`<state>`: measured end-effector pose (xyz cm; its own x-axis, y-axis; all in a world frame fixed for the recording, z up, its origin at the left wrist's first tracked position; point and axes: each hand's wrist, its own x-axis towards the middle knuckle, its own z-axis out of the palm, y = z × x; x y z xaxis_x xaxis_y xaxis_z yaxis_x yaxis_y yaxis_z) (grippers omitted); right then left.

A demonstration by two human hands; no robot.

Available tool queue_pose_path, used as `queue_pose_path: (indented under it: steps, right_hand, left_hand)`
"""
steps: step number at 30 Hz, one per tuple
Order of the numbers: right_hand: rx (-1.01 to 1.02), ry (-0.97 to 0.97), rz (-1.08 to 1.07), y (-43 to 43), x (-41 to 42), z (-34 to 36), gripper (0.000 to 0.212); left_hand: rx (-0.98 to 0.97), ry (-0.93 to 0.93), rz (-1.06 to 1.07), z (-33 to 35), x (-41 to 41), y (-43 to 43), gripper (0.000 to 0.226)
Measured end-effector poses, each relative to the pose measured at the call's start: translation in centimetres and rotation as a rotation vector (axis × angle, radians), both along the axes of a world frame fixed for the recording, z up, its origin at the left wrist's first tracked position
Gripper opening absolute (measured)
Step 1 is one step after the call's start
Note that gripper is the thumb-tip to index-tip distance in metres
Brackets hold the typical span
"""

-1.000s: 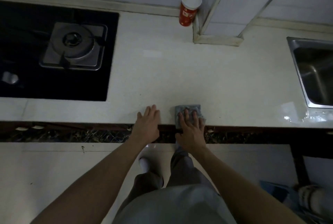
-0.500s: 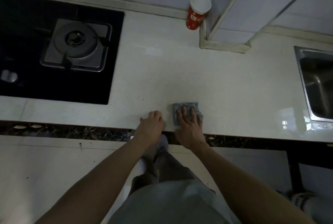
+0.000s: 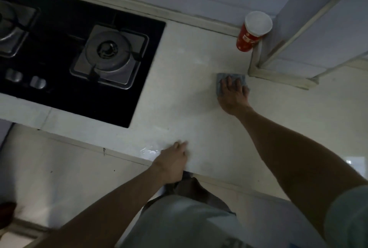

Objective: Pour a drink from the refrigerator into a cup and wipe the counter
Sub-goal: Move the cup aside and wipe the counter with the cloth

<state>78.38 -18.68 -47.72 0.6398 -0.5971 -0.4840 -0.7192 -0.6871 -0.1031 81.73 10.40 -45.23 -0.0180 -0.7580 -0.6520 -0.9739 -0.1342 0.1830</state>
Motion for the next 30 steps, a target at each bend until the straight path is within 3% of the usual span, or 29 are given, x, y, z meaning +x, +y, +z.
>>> queue_pose_path:
  steps: [4,8,15,23,30]
  right_hand:
    - [0.003,-0.052,-0.036,-4.6,2.8,-0.6,0.058]
    - [0.035,-0.13,-0.143,-6.0,4.5,-0.4,0.059]
    - [0.056,-0.144,-0.145,-7.6,6.0,-0.6,0.062]
    - [0.094,-0.045,-0.03,-7.4,5.1,1.8,0.078]
    - [-0.021,0.002,0.126,-0.2,0.7,0.8,0.087]
  left_hand:
    - [-0.001,-0.022,0.093,1.0,-0.7,0.8,0.062]
    - [-0.007,-0.014,0.135,1.8,-0.9,0.5,0.059]
    - [0.01,0.049,0.187,2.3,0.0,-0.1,0.057]
    - [-0.003,0.035,0.168,1.7,-0.2,0.6,0.058]
    - [-0.014,0.043,0.147,1.7,-0.1,0.9,0.06]
